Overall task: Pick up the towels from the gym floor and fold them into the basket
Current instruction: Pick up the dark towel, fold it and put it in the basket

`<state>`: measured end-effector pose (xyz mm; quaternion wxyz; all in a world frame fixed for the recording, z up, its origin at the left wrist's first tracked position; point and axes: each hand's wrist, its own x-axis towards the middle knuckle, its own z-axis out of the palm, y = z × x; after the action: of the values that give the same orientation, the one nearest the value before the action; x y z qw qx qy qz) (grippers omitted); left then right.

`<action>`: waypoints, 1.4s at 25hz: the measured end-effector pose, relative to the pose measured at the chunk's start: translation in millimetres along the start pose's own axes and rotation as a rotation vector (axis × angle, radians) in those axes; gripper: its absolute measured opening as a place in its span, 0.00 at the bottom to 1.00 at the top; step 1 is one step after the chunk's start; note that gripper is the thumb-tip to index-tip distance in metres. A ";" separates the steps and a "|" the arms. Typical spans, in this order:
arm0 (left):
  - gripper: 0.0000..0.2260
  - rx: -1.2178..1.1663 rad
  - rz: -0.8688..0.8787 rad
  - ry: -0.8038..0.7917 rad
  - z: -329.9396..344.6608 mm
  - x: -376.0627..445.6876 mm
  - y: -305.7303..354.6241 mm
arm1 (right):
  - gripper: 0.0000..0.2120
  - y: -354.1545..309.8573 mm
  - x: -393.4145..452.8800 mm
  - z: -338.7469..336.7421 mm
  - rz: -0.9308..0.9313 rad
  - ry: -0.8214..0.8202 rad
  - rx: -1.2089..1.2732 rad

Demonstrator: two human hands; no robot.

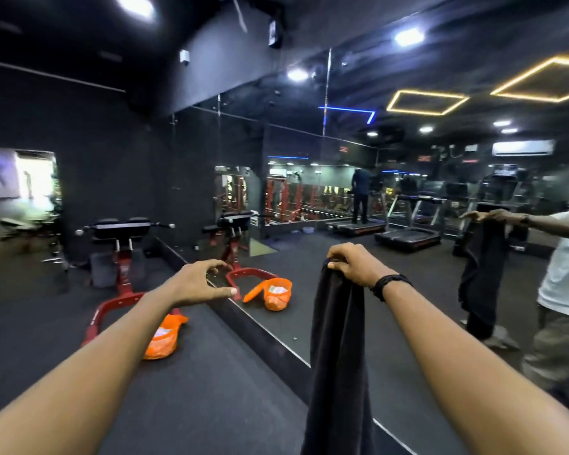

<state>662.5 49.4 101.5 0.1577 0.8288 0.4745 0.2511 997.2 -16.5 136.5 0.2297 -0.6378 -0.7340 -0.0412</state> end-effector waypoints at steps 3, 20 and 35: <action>0.36 0.034 -0.081 0.035 -8.4 44.3 -51.2 | 0.04 5.6 86.8 43.1 -0.086 -0.021 0.040; 0.36 0.121 -0.470 0.232 -98.4 252.7 -337.6 | 0.15 -76.0 521.2 264.0 -0.392 -0.100 0.297; 0.33 0.119 -0.443 0.113 -187.9 515.5 -598.0 | 0.08 -134.9 840.6 415.6 -0.330 -0.079 0.303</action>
<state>351.5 799.1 95.0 0.1331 0.6970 0.6667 0.2281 682.0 876.8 125.1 0.2838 -0.4683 -0.8348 0.0575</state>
